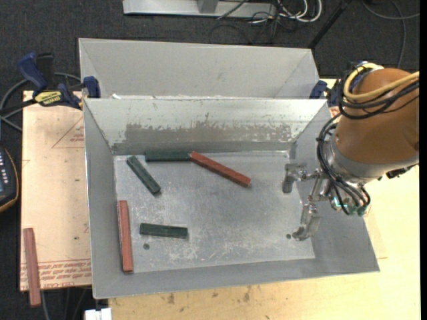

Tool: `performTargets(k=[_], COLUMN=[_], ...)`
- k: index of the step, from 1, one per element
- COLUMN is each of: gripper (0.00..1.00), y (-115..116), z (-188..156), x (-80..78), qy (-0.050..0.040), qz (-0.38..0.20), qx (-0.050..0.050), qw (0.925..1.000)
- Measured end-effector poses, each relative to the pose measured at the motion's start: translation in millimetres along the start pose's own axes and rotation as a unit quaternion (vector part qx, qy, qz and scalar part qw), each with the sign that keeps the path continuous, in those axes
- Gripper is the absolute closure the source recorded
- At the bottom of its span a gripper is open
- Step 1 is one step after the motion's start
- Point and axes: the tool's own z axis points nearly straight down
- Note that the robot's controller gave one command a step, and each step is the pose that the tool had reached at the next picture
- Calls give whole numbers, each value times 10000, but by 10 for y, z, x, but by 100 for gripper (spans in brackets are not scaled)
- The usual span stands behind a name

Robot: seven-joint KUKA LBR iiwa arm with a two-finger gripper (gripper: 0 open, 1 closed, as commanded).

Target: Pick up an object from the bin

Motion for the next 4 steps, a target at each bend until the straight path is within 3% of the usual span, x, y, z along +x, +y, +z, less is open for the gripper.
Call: performTargets(k=[1,2,3,4], gripper=[0,0,0,0], y=[174,952,1531,2408], z=[1646,1686,1682,1686], x=[-190,-91,-297,-91], qy=[-3,-37,-53,-41], qz=[-102,46,475,691], qx=[-2,-21,-18,-25], qw=[9999,10000,9989,9976])
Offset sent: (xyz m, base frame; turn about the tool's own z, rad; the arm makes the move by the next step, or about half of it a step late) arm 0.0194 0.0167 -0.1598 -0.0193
